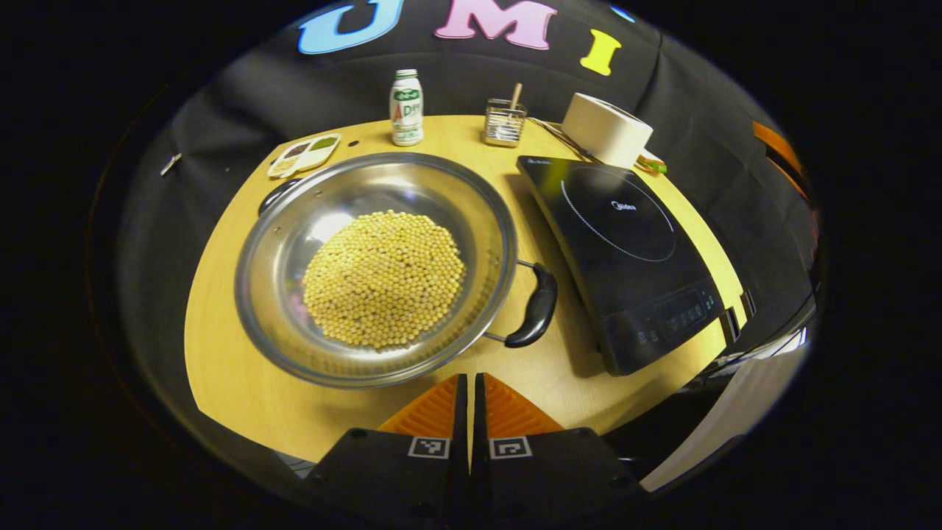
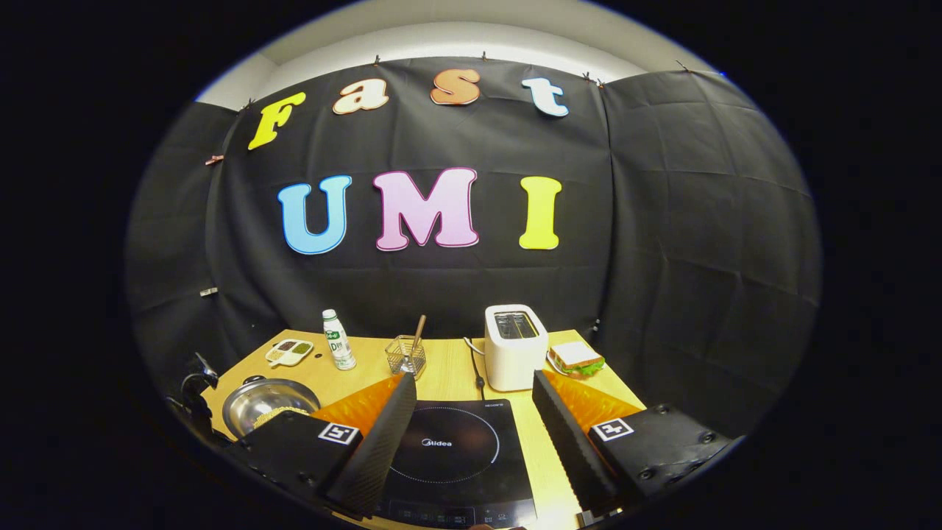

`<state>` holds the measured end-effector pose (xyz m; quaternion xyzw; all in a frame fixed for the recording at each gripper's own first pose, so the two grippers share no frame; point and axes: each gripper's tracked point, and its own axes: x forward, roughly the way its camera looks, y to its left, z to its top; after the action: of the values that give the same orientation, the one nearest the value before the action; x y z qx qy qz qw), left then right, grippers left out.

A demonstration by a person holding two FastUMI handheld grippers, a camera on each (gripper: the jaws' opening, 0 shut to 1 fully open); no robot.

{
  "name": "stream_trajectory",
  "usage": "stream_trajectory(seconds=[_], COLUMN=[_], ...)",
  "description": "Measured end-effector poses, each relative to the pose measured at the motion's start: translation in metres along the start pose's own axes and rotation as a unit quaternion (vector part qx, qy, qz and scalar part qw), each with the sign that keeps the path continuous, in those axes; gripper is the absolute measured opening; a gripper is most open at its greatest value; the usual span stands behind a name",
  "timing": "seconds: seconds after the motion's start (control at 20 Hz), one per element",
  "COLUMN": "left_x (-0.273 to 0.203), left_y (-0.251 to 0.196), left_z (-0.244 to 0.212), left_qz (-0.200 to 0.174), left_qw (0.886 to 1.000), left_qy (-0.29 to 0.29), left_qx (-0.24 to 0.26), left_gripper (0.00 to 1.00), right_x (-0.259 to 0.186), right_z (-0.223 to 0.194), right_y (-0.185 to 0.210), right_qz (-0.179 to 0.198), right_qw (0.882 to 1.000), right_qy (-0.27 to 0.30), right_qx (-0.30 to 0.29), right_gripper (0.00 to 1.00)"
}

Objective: First push the handle of the pot to place it horizontally, then grasp the pot with both hands and set it on the induction cooktop.

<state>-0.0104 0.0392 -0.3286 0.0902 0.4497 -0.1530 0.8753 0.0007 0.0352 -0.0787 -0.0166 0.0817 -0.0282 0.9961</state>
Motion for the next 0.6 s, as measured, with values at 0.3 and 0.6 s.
stream_trajectory(seconds=[0.3, 0.6], left_x=[0.023, 0.032], left_y=[-0.012, -0.018], left_z=[0.005, 0.018], left_qz=[-0.002, -0.003], left_qw=[0.998, 0.997], left_qy=[0.024, 0.031], left_qx=[0.056, 0.064], left_gripper=[0.05, 0.05], right_x=[-0.006, -0.01], right_z=[0.0, -0.006], right_y=[-0.02, -0.046], right_qz=[-0.015, -0.042], right_qw=[1.0, 0.999], right_qy=[-0.003, 0.007], right_qx=[0.009, 0.02], right_gripper=[0.99, 0.99])
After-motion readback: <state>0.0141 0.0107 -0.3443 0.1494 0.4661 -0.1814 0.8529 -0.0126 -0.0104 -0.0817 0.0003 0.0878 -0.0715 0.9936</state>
